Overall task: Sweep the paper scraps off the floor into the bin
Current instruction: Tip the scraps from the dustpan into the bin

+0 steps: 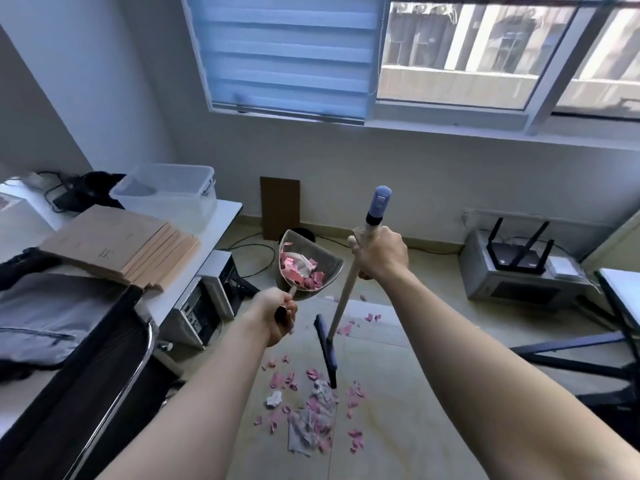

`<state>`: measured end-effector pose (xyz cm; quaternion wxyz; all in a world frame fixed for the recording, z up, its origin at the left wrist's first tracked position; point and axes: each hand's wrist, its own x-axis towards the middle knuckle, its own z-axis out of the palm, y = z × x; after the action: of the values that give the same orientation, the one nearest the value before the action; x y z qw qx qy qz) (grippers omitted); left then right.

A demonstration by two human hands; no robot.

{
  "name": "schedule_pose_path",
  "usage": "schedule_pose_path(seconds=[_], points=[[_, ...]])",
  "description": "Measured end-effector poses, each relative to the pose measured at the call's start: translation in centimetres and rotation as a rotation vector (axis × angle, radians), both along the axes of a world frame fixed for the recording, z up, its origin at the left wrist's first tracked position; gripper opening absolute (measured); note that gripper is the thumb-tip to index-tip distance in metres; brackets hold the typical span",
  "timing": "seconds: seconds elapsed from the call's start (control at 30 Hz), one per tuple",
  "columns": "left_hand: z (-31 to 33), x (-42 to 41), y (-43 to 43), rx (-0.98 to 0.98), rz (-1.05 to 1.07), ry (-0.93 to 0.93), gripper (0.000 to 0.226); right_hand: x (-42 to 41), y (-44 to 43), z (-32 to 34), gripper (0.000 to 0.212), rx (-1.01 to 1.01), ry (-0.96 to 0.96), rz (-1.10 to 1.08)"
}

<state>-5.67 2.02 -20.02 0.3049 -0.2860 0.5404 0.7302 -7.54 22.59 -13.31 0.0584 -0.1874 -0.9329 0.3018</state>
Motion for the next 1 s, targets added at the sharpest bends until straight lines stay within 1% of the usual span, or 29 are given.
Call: schedule_pose_path(seconds=[0.07,0.3,0.43,0.6,0.73,0.87,1.0], points=[[0.2,-1.6,0.4,0.003,0.002,-0.005,0.018,-1.5,0.4,-0.1,0.036,-0.009,-0.013,0.005],[-0.3,-6.9,0.7,-0.061,-0.024,0.009,0.019,-7.2,1.5,-1.6,0.034,-0.022,-0.047,0.019],[-0.7,-10.8,-0.3,-0.112,-0.057,0.025,0.023,-10.3,1.3,-2.3,0.042,-0.04,-0.073,0.024],[-1.9,-17.4,-2.1,-0.146,-0.063,0.051,0.022,-15.0,0.2,-2.9,0.047,-0.057,-0.059,0.019],[-2.9,-22.9,-3.6,-0.119,-0.059,0.05,0.02,-19.1,-1.1,-4.2,0.049,-0.071,-0.12,0.019],[-3.3,-28.6,-5.5,-0.094,-0.055,0.047,0.02,-24.3,-3.3,-5.5,0.047,-0.099,-0.192,-0.015],[-4.0,-34.2,-8.0,-0.11,-0.068,0.049,0.021,-29.7,-5.3,-6.7,0.048,-0.111,-0.217,-0.028]])
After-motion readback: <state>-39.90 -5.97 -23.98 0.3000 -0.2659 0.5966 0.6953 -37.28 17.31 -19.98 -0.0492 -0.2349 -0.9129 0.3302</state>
